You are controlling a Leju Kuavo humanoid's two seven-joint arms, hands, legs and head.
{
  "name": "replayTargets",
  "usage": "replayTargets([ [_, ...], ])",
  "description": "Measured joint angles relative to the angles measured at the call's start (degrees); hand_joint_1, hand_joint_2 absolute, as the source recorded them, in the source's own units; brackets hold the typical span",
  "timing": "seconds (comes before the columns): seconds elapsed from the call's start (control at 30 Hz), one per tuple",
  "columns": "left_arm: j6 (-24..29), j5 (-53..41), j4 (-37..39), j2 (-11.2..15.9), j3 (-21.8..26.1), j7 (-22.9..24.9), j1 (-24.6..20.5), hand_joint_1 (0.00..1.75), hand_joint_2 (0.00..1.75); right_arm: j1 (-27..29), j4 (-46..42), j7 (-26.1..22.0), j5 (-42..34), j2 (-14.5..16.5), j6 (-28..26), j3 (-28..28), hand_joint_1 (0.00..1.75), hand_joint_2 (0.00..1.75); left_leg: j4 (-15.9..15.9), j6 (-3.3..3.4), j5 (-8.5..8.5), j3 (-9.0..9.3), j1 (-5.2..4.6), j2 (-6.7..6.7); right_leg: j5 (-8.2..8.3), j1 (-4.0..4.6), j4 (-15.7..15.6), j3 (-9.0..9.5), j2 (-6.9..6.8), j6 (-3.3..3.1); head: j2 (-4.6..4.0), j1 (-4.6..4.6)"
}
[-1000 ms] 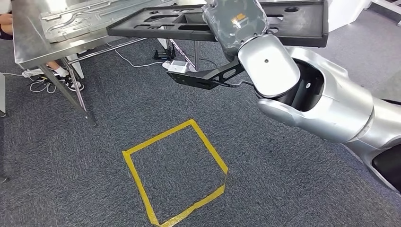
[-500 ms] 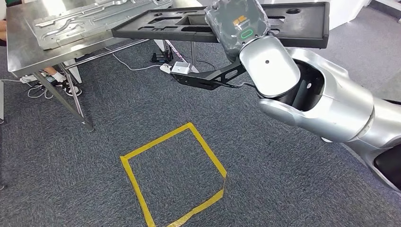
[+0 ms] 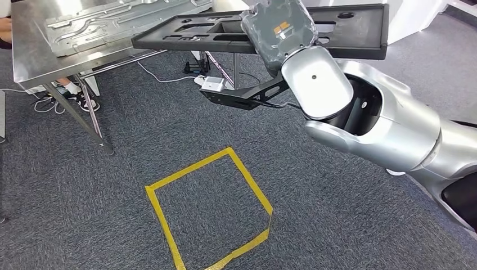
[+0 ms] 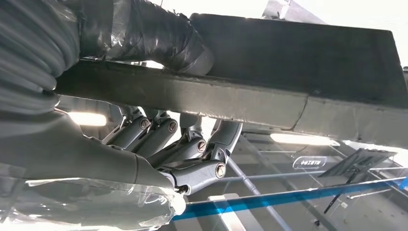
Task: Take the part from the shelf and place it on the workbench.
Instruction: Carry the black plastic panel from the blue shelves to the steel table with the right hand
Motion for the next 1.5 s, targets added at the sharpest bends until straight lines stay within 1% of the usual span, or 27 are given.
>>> replayTargets([
  [0.03, 0.12, -0.02, 0.00, 0.01, 0.01, 0.07, 0.03, 0.00, 1.75, -0.01, 0.00, 0.00, 0.03, -0.02, 0.05, 0.00, 1.75, 1.75, 0.31, -0.15, -0.32, 0.11, 0.06, -0.10, 1.83, -0.10, -2.50, 0.90, -0.01, 0.05, 0.00, 0.01],
  [0.13, 0.59, -0.14, 0.00, 0.07, 0.00, 0.62, 0.09, 0.00, 1.75, 0.00, -0.04, 0.01, 0.15, -0.04, 0.21, 0.01, 1.75, 1.75, 2.34, -1.51, -2.00, -0.23, -0.01, -0.58, 7.06, -0.12, -12.94, 4.98, 0.15, -0.29, 0.01, -0.02],
  [0.23, 0.67, -0.18, 0.00, 0.05, -0.01, 0.88, 0.13, 0.00, 1.75, 0.04, -0.03, 0.01, 0.21, -0.09, 0.28, 0.02, 1.75, 1.75, 3.11, -2.38, -2.88, -0.64, 0.13, -0.52, 7.16, -0.02, -14.39, 5.67, 0.17, -1.26, 0.00, -0.04],
  [0.27, 0.67, -0.18, 0.00, 0.03, -0.01, 0.93, 0.11, 0.00, 1.75, 0.01, -0.03, 0.01, 0.23, -0.09, 0.28, 0.02, 1.75, 1.75, 4.55, -2.65, -3.78, -1.26, 0.20, -0.39, 7.17, -0.10, -14.60, 5.88, 0.16, -1.58, 0.00, -0.13],
  [0.37, 0.73, -0.18, 0.00, 0.04, -0.01, 1.06, -0.02, 0.00, 1.75, 0.06, -0.03, 0.00, 0.25, -0.03, 0.28, 0.04, 1.75, 1.75, 14.23, -3.29, -7.89, -6.12, 0.36, -0.13, 7.00, -0.01, -14.86, 6.35, 0.15, -2.17, 0.00, -0.32],
  [0.4, 0.74, -0.18, 0.00, 0.04, -0.01, 1.09, -0.02, 0.00, 1.75, 0.12, -0.03, 0.00, 0.25, -0.02, 0.28, 0.07, 1.75, 1.75, 16.89, -3.31, -8.49, -7.74, 0.38, -0.13, 6.92, 0.10, -14.86, 6.43, 0.16, -2.25, 0.00, -0.32],
  [0.43, 0.74, -0.17, 0.00, 0.04, -0.01, 1.13, 0.03, 0.00, 1.75, 0.16, -0.03, 0.00, 0.25, -0.02, 0.29, 0.10, 1.75, 1.75, 17.73, -3.22, -8.10, -8.51, 0.39, -0.13, 6.84, 0.21, -14.85, 6.52, 0.19, -2.31, 0.00, -0.32],
  [0.47, 0.74, -0.17, 0.00, 0.04, -0.01, 1.16, 0.10, 0.00, 1.75, 0.18, -0.03, 0.00, 0.25, -0.02, 0.29, 0.13, 1.75, 1.75, 16.41, -3.01, -6.69, -8.20, 0.36, -0.13, 6.75, 0.32, -14.85, 6.65, 0.25, -2.34, 0.00, -0.31],
  [0.53, 0.74, -0.15, 0.00, 0.09, -0.01, 1.21, 0.19, 0.00, 1.75, 0.17, -0.03, 0.00, 0.25, -0.02, 0.28, 0.15, 1.75, 1.75, 9.22, -2.32, -2.67, -5.05, 0.17, -0.12, 6.55, 0.45, -14.90, 7.07, 0.32, -2.30, 0.00, -0.29],
  [0.57, 0.73, -0.15, 0.00, 0.15, 0.00, 1.22, 0.16, 0.00, 1.75, 0.15, -0.03, -0.01, 0.25, -0.02, 0.27, 0.15, 1.75, 1.75, 5.69, -1.95, -1.36, -3.32, -0.06, -0.09, 6.45, 0.52, -14.94, 7.21, 0.33, -2.19, 0.00, -0.29],
  [0.63, 0.69, -0.15, 0.00, 0.27, 0.01, 1.26, 0.01, 0.00, 1.75, 0.16, -0.03, -0.04, 0.24, -0.02, 0.27, 0.16, 1.75, 1.75, 2.28, -1.38, -0.78, -1.61, -0.55, -0.07, 6.41, 0.46, -15.13, 7.31, 0.32, -1.75, 0.00, -0.27],
  [0.73, 0.64, -0.17, 0.00, 0.30, 0.01, 1.34, -0.10, 0.00, 1.75, 0.19, -0.03, -0.16, 0.23, -0.03, 0.23, 0.17, 1.75, 1.75, 0.96, -0.69, -0.47, -0.71, -0.67, -0.02, 6.23, 0.37, -15.25, 7.44, 0.31, -0.83, 0.00, -0.24],
  [0.8, 0.56, -0.27, 0.00, 0.28, 0.01, 1.38, -0.02, 0.00, 1.75, 0.09, -0.02, -0.20, 0.23, -0.05, 0.20, 0.17, 1.75, 1.75, -0.33, -0.14, -0.08, 0.31, -0.45, 0.16, 4.54, 0.52, -12.32, 6.22, 0.25, -0.48, 0.01, -0.09],
  [0.87, 0.47, -0.39, 0.00, 0.28, 0.01, 1.39, -0.02, 0.00, 1.75, 0.12, 0.01, -0.20, 0.24, -0.10, 0.18, 0.18, 1.75, 1.75, -0.54, 0.31, -0.21, 0.62, -0.47, 0.27, 1.53, 0.52, -5.62, 2.76, 0.18, -0.30, 0.01, 0.00],
  [0.9, 0.45, -0.43, 0.00, 0.28, 0.01, 1.39, -0.05, 0.00, 1.75, 0.25, 0.01, -0.24, 0.24, -0.12, 0.17, 0.20, 1.75, 1.75, -0.44, 0.43, -0.37, 0.64, -0.46, 0.28, 0.54, 0.45, -2.49, 0.94, 0.17, -0.14, 0.00, 0.02],
  [0.93, 0.44, -0.48, 0.00, 0.29, 0.01, 1.39, -0.08, 0.00, 1.75, 0.40, 0.03, -0.28, 0.23, -0.13, 0.18, 0.22, 1.75, 1.75, -0.26, 0.44, -0.58, 0.67, -0.41, 0.24, 0.50, 0.30, -0.85, -0.17, 0.15, 0.06, 0.00, 0.04],
  [0.97, 0.44, -0.53, 0.00, 0.29, 0.01, 1.39, -0.08, 0.00, 1.75, 0.50, 0.04, -0.33, 0.22, -0.13, 0.17, 0.25, 1.75, 1.75, 0.01, 0.34, -0.87, 0.73, -0.32, 0.16, 1.57, 0.09, -1.30, -0.22, 0.11, 0.25, 0.00, 0.06],
  [1.0, 0.44, -0.59, 0.00, 0.29, 0.01, 1.39, -0.07, 0.00, 1.75, 0.54, 0.06, -0.37, 0.22, -0.13, 0.16, 0.27, 1.75, 1.75, 0.41, 0.15, -1.25, 0.81, -0.19, 0.06, 3.47, -0.13, -3.72, 0.77, 0.07, 0.43, 0.00, 0.11],
  [1.03, 0.44, -0.66, 0.00, 0.29, 0.01, 1.39, -0.01, 0.00, 1.75, 0.54, 0.08, -0.38, 0.22, -0.13, 0.14, 0.28, 1.75, 1.75, 0.93, -0.13, -1.77, 0.86, -0.07, -0.05, 5.42, -0.34, -7.32, 2.36, 0.02, 0.58, 0.00, 0.14],
  [1.1, 0.47, -0.82, 0.00, 0.31, 0.01, 1.39, 0.04, 0.00, 1.75, 0.49, 0.09, -0.42, 0.24, -0.12, 0.06, 0.28, 1.75, 1.75, 2.17, -0.90, -2.82, 0.61, -0.09, -0.24, 7.12, -0.35, -12.96, 5.17, 0.01, 0.43, 0.00, 0.17],
  [1.13, 0.49, -0.88, 0.00, 0.31, 0.01, 1.39, 0.04, 0.00, 1.75, 0.50, 0.10, -0.46, 0.24, -0.11, 0.03, 0.29, 1.75, 1.75, 2.53, -1.27, -3.16, 0.46, -0.13, -0.29, 6.98, -0.24, -14.06, 5.76, 0.04, 0.16, 0.00, 0.17],
  [1.27, 0.47, -0.98, 0.00, 0.22, -0.01, 1.39, 0.04, 0.00, 1.75, 0.49, 0.18, -0.51, 0.25, -0.13, 0.00, 0.31, 1.75, 1.75, 3.62, -2.40, -4.18, 0.30, 0.08, -0.19, 6.35, -0.09, -14.73, 6.75, 0.12, -1.31, 0.00, 0.02],
  [1.33, 0.48, -1.01, 0.00, 0.18, -0.01, 1.39, 0.00, 0.00, 1.75, 0.46, 0.21, -0.52, 0.26, -0.09, 0.00, 0.31, 1.75, 1.75, 8.57, -2.98, -6.09, -2.17, 0.26, -0.06, 5.99, -0.17, -15.25, 7.83, 0.09, -1.88, 0.00, -0.20],
  [1.4, 0.48, -1.01, 0.00, 0.20, -0.01, 1.42, -0.04, 0.00, 1.75, 0.51, 0.22, -0.55, 0.26, -0.04, 0.00, 0.39, 1.75, 1.75, 15.54, -3.33, -7.82, -6.59, 0.39, -0.04, 5.37, -0.05, -15.37, 8.68, 0.09, -2.11, 0.00, -0.30],
  [1.43, 0.48, -1.01, 0.00, 0.21, -0.02, 1.47, 0.01, 0.00, 1.75, 0.55, 0.23, -0.56, 0.25, -0.02, 0.01, 0.46, 1.75, 1.75, 17.58, -3.38, -7.67, -8.36, 0.46, -0.04, 4.99, 0.02, -15.38, 9.11, 0.13, -2.13, 0.00, -0.31],
  [1.47, 0.48, -1.01, 0.00, 0.20, -0.02, 1.54, 0.11, 0.00, 1.75, 0.57, 0.25, -0.57, 0.25, -0.02, 0.02, 0.53, 1.75, 1.75, 17.50, -3.33, -6.37, -9.15, 0.51, -0.04, 4.59, 0.09, -15.38, 9.63, 0.19, -2.11, 0.00, -0.31],
  [1.5, 0.49, -1.02, 0.00, 0.20, -0.03, 1.60, 0.21, 0.00, 1.75, 0.57, 0.26, -0.57, 0.25, -0.02, 0.03, 0.58, 1.75, 1.75, 15.26, -3.19, -4.10, -8.84, 0.54, -0.04, 4.15, 0.14, -15.38, 10.24, 0.26, -2.07, 0.00, -0.30],
])
